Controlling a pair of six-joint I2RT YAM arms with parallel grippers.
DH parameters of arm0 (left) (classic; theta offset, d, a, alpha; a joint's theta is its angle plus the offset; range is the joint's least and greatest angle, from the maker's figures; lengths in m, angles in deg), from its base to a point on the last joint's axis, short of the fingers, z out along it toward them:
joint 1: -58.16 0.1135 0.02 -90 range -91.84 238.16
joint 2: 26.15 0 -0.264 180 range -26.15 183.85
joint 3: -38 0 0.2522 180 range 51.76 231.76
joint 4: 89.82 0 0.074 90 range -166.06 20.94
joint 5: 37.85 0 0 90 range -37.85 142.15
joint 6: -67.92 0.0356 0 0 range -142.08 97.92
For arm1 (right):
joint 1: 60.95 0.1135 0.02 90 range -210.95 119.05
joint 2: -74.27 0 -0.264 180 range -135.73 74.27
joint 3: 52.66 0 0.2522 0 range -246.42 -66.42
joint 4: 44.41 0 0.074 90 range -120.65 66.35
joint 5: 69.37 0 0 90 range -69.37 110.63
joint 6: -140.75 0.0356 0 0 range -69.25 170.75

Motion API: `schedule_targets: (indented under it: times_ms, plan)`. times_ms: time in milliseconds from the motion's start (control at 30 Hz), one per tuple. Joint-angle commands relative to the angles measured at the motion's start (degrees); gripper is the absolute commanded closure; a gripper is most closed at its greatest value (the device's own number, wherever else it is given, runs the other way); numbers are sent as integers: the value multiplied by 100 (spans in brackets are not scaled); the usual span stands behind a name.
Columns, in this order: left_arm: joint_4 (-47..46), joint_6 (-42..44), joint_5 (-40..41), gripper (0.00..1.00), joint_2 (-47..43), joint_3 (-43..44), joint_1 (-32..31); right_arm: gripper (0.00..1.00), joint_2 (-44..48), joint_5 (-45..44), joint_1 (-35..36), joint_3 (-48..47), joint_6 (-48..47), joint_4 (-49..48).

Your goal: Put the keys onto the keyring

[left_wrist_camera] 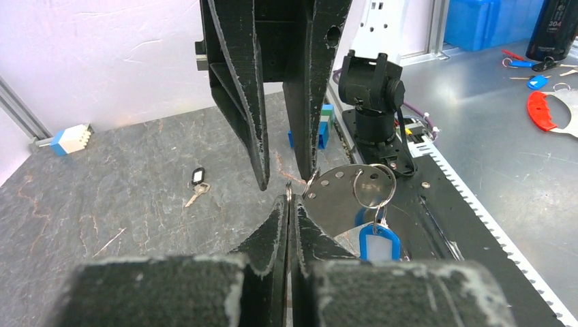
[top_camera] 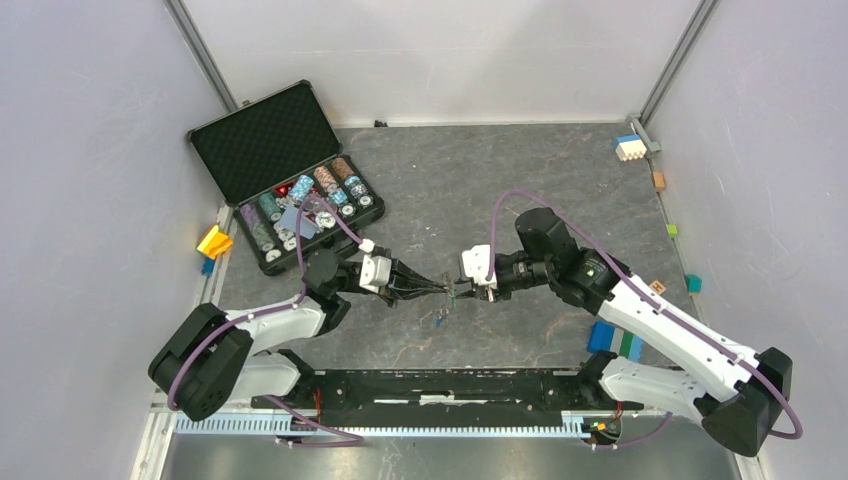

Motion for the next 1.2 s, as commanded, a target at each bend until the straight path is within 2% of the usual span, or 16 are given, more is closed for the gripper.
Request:
schedule_targets:
  times_ms: [0,333,633,1167]
  plan:
    - [-317,-129,40,98,22,144,-25,67,52,356,-19,22,-119,-55]
    - [-348,-166,-116,98,-59,135,-24,88,-187,300,-17,53,-54,-186]
    - [-410,-178,-292,98,-106,144,-32,93,-236,334,-19,153,-24,-261]
    - [-436,-197,-414,98,-94,172,-65,93,-458,462,121,156,130,-509]
